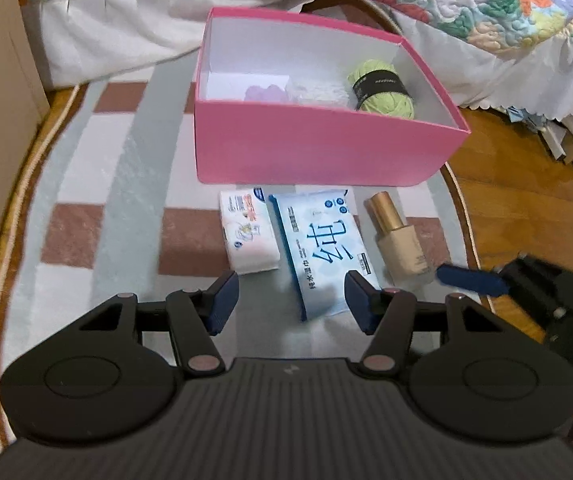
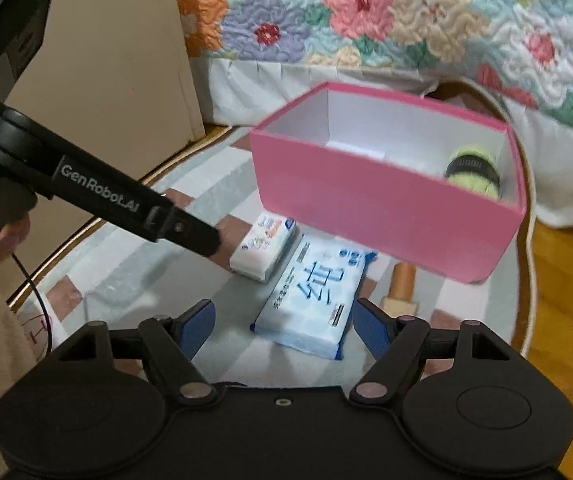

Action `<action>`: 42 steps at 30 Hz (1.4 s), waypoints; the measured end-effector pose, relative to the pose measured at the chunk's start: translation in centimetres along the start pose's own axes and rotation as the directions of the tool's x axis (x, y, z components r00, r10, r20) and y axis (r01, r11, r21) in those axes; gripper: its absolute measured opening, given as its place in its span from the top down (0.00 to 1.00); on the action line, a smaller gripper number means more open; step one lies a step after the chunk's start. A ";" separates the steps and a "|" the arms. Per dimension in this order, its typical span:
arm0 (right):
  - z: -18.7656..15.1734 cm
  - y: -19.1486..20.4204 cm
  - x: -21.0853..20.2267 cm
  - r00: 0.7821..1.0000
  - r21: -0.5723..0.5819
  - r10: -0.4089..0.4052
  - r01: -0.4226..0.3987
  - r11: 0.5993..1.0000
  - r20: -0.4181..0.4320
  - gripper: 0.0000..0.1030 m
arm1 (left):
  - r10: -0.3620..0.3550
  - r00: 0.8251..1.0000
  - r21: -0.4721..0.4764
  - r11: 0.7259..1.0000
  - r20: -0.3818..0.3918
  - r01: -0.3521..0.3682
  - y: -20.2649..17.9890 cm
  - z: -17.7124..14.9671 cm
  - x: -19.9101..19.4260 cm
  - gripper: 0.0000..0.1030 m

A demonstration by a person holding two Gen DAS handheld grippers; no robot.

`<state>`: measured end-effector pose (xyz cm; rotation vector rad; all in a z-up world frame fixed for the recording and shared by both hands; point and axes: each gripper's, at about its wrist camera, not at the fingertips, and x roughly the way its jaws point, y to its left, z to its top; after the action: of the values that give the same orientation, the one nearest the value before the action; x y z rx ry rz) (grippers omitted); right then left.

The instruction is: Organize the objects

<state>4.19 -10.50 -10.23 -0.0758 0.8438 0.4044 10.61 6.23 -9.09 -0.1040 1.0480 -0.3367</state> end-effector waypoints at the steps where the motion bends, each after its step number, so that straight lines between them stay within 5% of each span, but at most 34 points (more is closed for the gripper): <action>1: -0.4 0.2 0.6 1.000 0.000 -0.003 0.003 1.000 -0.011 0.23 | -0.006 1.000 -0.014 1.000 0.003 0.006 0.2 -0.2 0.5 0.45; 12: -1.8 1.3 5.6 0.993 -0.019 -0.101 0.100 0.995 -0.064 0.23 | -0.055 0.998 -0.101 0.994 -0.031 0.051 2.8 -1.1 5.7 0.55; 16: -1.7 1.5 5.9 0.995 0.062 -0.036 0.041 0.997 -0.090 0.23 | -0.105 0.993 -0.131 0.986 -0.046 0.099 2.8 -1.5 6.6 0.63; 25: -2.1 2.5 7.0 0.980 -0.033 -0.180 0.177 0.984 -0.087 0.23 | -0.066 0.996 -0.098 0.993 -0.053 0.060 1.5 -2.3 8.6 0.67; 34: -2.1 0.6 8.4 0.988 0.046 -0.101 0.107 0.993 -0.117 0.19 | -0.114 0.993 -0.116 0.987 -0.015 0.112 1.4 -2.1 9.2 0.72; 42: -1.6 0.7 8.2 0.989 0.062 -0.043 0.052 0.997 -0.145 0.13 | -0.169 0.984 -0.173 0.972 -0.061 0.156 1.6 -2.5 8.8 0.77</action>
<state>7.70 -7.63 -17.27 -0.0648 0.9945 0.3290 12.74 5.09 -18.01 -0.3321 1.1452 -0.4029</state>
